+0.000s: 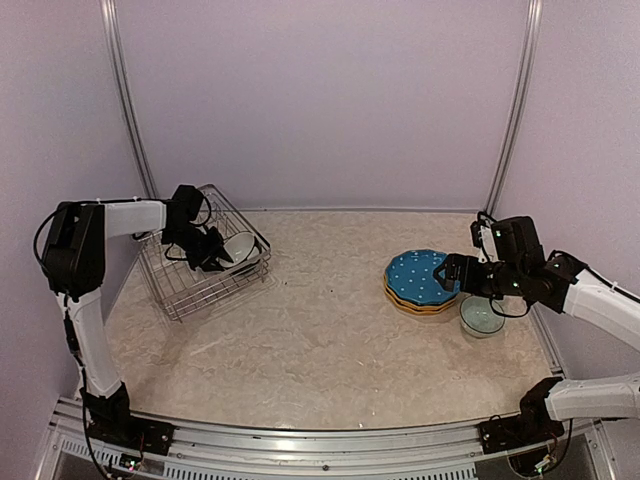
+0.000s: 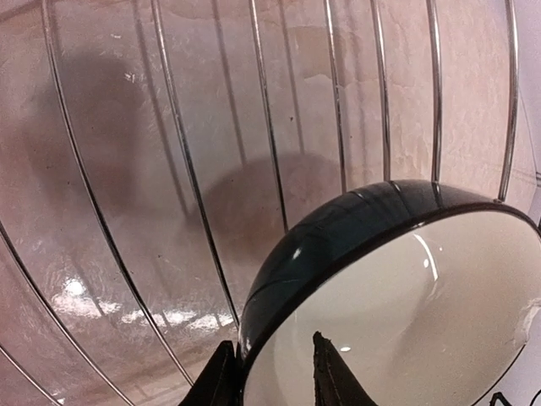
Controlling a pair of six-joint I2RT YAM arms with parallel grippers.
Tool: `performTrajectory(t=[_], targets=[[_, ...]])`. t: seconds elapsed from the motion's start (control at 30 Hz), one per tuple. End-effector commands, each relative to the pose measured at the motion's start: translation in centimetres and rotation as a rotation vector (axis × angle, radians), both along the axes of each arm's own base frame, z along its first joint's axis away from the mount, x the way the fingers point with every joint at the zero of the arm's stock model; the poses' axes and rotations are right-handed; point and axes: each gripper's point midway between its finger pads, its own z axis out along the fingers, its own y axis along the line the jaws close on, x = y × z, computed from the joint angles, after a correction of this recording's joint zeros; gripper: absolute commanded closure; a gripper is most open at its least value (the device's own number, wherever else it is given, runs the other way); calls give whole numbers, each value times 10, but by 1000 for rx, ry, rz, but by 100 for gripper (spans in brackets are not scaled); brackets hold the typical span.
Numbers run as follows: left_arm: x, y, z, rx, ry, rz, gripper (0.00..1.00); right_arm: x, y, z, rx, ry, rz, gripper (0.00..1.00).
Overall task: Unload the mixed dishes from the dish rack
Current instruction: Grab the bowl from the dish rack, then pass from the left arm to the right
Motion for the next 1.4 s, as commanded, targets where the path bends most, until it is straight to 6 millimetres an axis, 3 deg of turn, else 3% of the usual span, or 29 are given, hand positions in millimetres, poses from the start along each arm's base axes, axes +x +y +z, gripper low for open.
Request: performTrajectory(t=[0.0, 0.37, 0.57, 1.0, 1.17, 1.37], targets=[[-1, -5, -3, -7, 26, -4, 75, -1, -2, 5, 12, -12, -8, 0], [-2, -13, 22, -59, -10, -21, 100, -1, -3, 9, 10, -17, -12, 0], [-3, -7, 40, -47, -37, -15, 100, -2, -3, 8, 12, -14, -11, 0], [-18, 18, 127, 197, -206, -9, 100, 8, -1, 18, -70, -12, -7, 0], [-35, -3, 149, 294, -260, -71, 100, 18, 23, 21, -96, -4, 34, 0], [-59, -44, 160, 467, -329, -157, 100, 28, 77, 32, -127, -32, 120, 0]])
